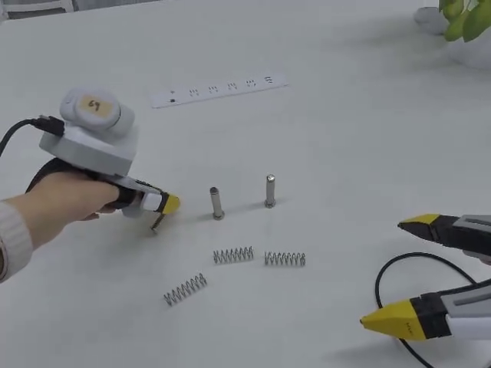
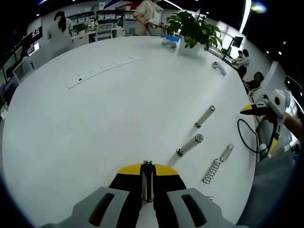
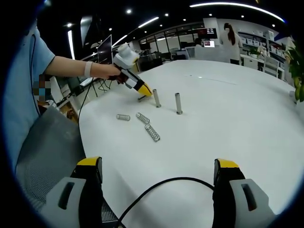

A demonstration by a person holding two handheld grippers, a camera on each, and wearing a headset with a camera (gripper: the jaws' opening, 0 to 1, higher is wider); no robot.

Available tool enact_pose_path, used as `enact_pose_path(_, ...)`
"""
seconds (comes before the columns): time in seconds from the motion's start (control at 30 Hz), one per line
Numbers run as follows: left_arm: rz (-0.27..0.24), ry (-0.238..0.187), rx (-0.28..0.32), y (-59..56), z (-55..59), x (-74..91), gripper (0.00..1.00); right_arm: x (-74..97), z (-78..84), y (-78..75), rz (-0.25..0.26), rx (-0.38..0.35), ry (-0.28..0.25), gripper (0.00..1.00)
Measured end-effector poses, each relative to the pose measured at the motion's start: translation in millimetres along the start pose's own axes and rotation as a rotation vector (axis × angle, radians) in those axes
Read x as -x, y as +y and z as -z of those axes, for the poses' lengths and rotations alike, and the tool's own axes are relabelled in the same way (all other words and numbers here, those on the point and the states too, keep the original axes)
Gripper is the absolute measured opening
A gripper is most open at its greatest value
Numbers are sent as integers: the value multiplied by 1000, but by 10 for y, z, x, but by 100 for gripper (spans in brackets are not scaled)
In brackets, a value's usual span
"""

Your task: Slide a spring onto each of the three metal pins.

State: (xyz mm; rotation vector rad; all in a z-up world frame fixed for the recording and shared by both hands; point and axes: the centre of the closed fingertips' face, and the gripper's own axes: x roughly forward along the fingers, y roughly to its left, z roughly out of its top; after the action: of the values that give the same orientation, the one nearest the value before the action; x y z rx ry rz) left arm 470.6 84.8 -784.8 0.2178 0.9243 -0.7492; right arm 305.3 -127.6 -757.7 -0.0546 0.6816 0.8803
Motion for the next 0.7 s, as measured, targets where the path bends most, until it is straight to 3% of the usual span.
enact_pose_path(0.7, -25, -56, 21, -26, 22, 172, 0, -10, 2, 54, -8, 15, 5, 96)
